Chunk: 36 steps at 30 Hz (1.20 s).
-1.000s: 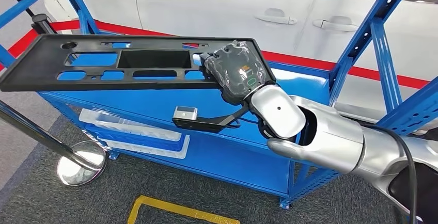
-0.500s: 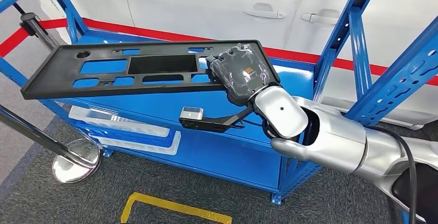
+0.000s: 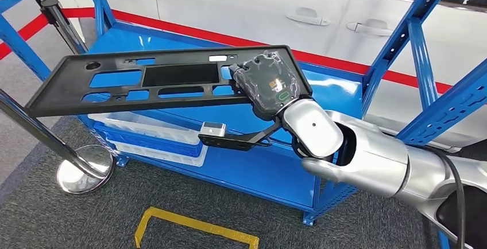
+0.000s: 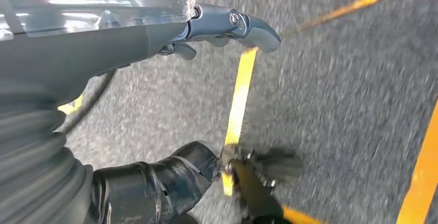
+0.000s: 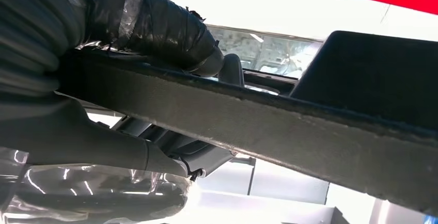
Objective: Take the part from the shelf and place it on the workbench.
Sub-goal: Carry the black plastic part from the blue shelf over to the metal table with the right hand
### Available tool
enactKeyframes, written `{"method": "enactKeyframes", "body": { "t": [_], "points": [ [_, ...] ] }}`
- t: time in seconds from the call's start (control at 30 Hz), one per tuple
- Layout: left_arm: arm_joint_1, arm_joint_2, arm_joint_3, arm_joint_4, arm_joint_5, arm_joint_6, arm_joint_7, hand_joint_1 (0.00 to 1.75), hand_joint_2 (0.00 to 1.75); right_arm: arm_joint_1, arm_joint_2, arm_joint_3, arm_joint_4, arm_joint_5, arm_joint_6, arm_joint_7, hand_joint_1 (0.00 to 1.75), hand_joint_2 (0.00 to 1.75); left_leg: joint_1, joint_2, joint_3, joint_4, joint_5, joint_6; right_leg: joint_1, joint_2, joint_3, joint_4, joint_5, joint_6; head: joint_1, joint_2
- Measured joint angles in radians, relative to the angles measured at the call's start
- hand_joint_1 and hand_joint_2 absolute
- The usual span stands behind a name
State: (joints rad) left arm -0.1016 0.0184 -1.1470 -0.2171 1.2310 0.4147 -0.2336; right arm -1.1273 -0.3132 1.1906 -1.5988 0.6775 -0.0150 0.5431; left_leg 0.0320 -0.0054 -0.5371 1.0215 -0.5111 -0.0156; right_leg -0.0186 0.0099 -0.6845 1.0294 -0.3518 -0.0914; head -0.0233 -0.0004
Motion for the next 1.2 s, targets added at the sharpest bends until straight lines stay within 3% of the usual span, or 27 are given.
{"method": "enactKeyframes", "body": {
  "t": [0.07, 0.23, 0.3, 0.37, 0.43, 0.47, 0.5, 0.53, 0.6, 0.67, 0.7, 0.77, 0.83, 0.93, 0.97, 1.0, 1.03, 1.07, 1.13, 1.2],
  "points": [
    [0.001, 0.000, 0.000, 0.000, 0.000, 0.000, 0.005, 0.00, 1.75, 0.000, 0.000, 0.000, -0.001, 0.000, 0.003, 0.000, 1.75, 1.75, -0.005, -0.001, -0.002, 0.002, 0.000, 0.004, -0.003, -0.001, 0.003, -0.008, 0.006, 0.015, 0.000, 0.000],
    [0.001, 0.000, 0.000, 0.000, 0.002, -0.001, 0.011, 0.00, 1.75, 0.000, 0.000, 0.000, -0.007, 0.002, 0.010, -0.002, 1.75, 1.75, -0.015, -0.001, -0.007, 0.006, 0.001, 0.018, -0.015, -0.002, 0.007, -0.023, 0.015, 0.075, -0.001, 0.000],
    [0.000, 0.001, 0.000, 0.000, 0.002, -0.002, 0.012, 0.00, 1.75, 0.000, 0.000, 0.000, -0.008, 0.003, 0.013, -0.004, 1.75, 1.75, -0.011, 0.002, -0.005, -0.002, 0.011, 0.031, -0.018, -0.004, 0.002, -0.016, 0.005, 0.092, 0.000, 0.000],
    [-0.001, 0.001, 0.000, 0.000, 0.001, -0.002, 0.012, 0.00, 1.75, -0.002, 0.000, 0.000, -0.009, 0.003, 0.014, -0.007, 1.75, 1.75, -0.007, 0.007, -0.004, -0.012, 0.021, 0.044, -0.018, -0.006, -0.026, 0.052, -0.051, 0.091, 0.003, 0.000],
    [-0.001, 0.001, -0.001, 0.000, 0.001, -0.002, 0.012, 0.00, 1.75, -0.001, 0.000, 0.000, -0.010, 0.003, 0.017, -0.011, 1.75, 1.75, -0.011, 0.010, -0.008, -0.012, 0.024, 0.048, -0.016, -0.006, -0.072, 0.186, -0.124, 0.082, 0.005, 0.000],
    [-0.001, 0.001, -0.001, 0.000, 0.001, -0.003, 0.012, 0.00, 1.75, 0.001, 0.000, 0.000, -0.009, 0.003, 0.019, -0.012, 1.75, 1.75, -0.013, 0.010, -0.010, -0.010, 0.024, 0.048, -0.015, -0.006, -0.090, 0.242, -0.143, 0.079, 0.005, 0.000],
    [-0.001, 0.001, -0.001, 0.000, 0.000, -0.003, 0.012, 0.00, 1.75, 0.002, 0.000, 0.000, -0.009, 0.003, 0.022, -0.012, 1.75, 1.75, -0.014, 0.009, -0.011, -0.009, 0.024, 0.048, -0.015, -0.007, -0.094, 0.267, -0.145, 0.076, 0.005, 0.000],
    [0.000, 0.001, -0.001, 0.000, 0.000, -0.003, 0.011, 0.00, 1.75, 0.003, 0.000, 0.000, -0.009, 0.003, 0.024, -0.012, 1.75, 1.75, -0.014, 0.007, -0.013, -0.006, 0.024, 0.047, -0.015, -0.007, -0.081, 0.255, -0.130, 0.072, 0.005, 0.000],
    [0.000, 0.001, -0.001, 0.000, 0.000, -0.004, 0.011, 0.00, 1.75, 0.004, 0.000, 0.000, -0.009, 0.004, 0.025, -0.012, 1.75, 1.75, -0.013, 0.004, -0.015, 0.000, 0.020, 0.041, -0.015, -0.006, -0.016, 0.149, -0.084, 0.065, 0.005, 0.000],
    [-0.002, 0.001, -0.001, 0.000, 0.000, -0.007, 0.010, 0.00, 1.75, 0.002, 0.000, 0.000, -0.010, 0.005, 0.025, -0.012, 1.75, 1.75, -0.014, 0.002, -0.021, 0.006, 0.017, 0.027, -0.007, -0.006, 0.037, 0.060, -0.071, 0.064, 0.005, 0.000],
    [-0.003, 0.001, -0.002, 0.000, 0.000, -0.009, 0.010, 0.00, 1.75, 0.002, 0.000, 0.000, -0.010, 0.005, 0.025, -0.012, 1.75, 1.75, -0.014, 0.001, -0.024, 0.007, 0.018, 0.019, -0.003, -0.005, 0.047, 0.042, -0.078, 0.067, 0.004, 0.000],
    [-0.004, 0.001, -0.002, 0.000, -0.001, -0.013, 0.011, 0.00, 1.75, 0.002, 0.000, 0.000, -0.012, 0.006, 0.025, -0.012, 1.75, 1.75, -0.011, 0.001, -0.029, 0.008, 0.020, 0.004, 0.001, -0.006, 0.049, 0.028, -0.080, 0.069, 0.004, 0.000],
    [-0.003, 0.002, -0.003, 0.000, -0.003, -0.016, 0.014, 0.00, 1.75, 0.002, 0.000, 0.000, -0.012, 0.006, 0.026, -0.012, 1.75, 1.75, -0.006, 0.002, -0.040, 0.029, -0.004, -0.007, -0.002, -0.008, 0.046, 0.018, -0.075, 0.069, 0.002, 0.000],
    [-0.002, 0.003, -0.005, 0.000, -0.006, -0.016, 0.016, 0.00, 1.75, 0.003, 0.000, 0.000, -0.012, 0.007, 0.027, -0.012, 1.75, 1.75, -0.004, 0.003, -0.096, 0.174, -0.104, -0.014, 0.000, -0.009, 0.035, 0.013, -0.063, 0.064, -0.005, 0.000],
    [-0.004, 0.003, -0.007, 0.000, -0.007, -0.015, 0.016, 0.00, 1.75, 0.005, 0.000, 0.000, -0.012, 0.007, 0.027, -0.012, 1.75, 1.75, -0.004, 0.003, -0.114, 0.225, -0.126, -0.016, 0.001, -0.009, 0.029, 0.014, -0.059, 0.063, -0.006, 0.000],
    [-0.005, 0.004, -0.009, 0.000, -0.008, -0.015, 0.017, 0.00, 1.75, 0.006, 0.000, 0.000, -0.012, 0.007, 0.027, -0.012, 1.75, 1.75, -0.004, 0.003, -0.120, 0.250, -0.130, -0.018, 0.002, -0.009, 0.023, 0.016, -0.055, 0.064, -0.006, 0.000],
    [-0.005, 0.005, -0.011, 0.000, -0.008, -0.014, 0.017, 0.00, 1.75, 0.007, 0.000, 0.001, -0.012, 0.007, 0.028, -0.012, 1.75, 1.75, -0.004, 0.003, -0.109, 0.243, -0.116, -0.019, 0.003, -0.009, 0.016, 0.018, -0.051, 0.065, -0.006, 0.000],
    [-0.006, 0.006, -0.013, 0.000, -0.008, -0.014, 0.018, 0.00, 1.75, 0.008, 0.000, 0.001, -0.012, 0.007, 0.028, -0.012, 1.75, 1.75, -0.004, 0.003, -0.082, 0.200, -0.088, -0.019, 0.002, -0.009, 0.009, 0.022, -0.047, 0.067, -0.006, 0.000],
    [-0.006, 0.007, -0.016, 0.000, -0.009, -0.013, 0.018, 0.00, 1.75, 0.008, 0.000, 0.001, -0.012, 0.007, 0.029, -0.012, 1.75, 1.75, -0.005, 0.003, -0.012, 0.078, -0.045, -0.015, 0.002, -0.008, -0.004, 0.029, -0.039, 0.075, -0.006, 0.000],
    [-0.007, 0.008, -0.017, 0.000, -0.009, -0.013, 0.018, 0.00, 1.75, 0.008, 0.000, 0.001, -0.012, 0.007, 0.029, -0.012, 1.75, 1.75, -0.010, 0.000, 0.017, 0.016, -0.028, -0.008, 0.002, -0.008, -0.011, 0.031, -0.028, 0.087, -0.006, 0.000]
  ]
}}
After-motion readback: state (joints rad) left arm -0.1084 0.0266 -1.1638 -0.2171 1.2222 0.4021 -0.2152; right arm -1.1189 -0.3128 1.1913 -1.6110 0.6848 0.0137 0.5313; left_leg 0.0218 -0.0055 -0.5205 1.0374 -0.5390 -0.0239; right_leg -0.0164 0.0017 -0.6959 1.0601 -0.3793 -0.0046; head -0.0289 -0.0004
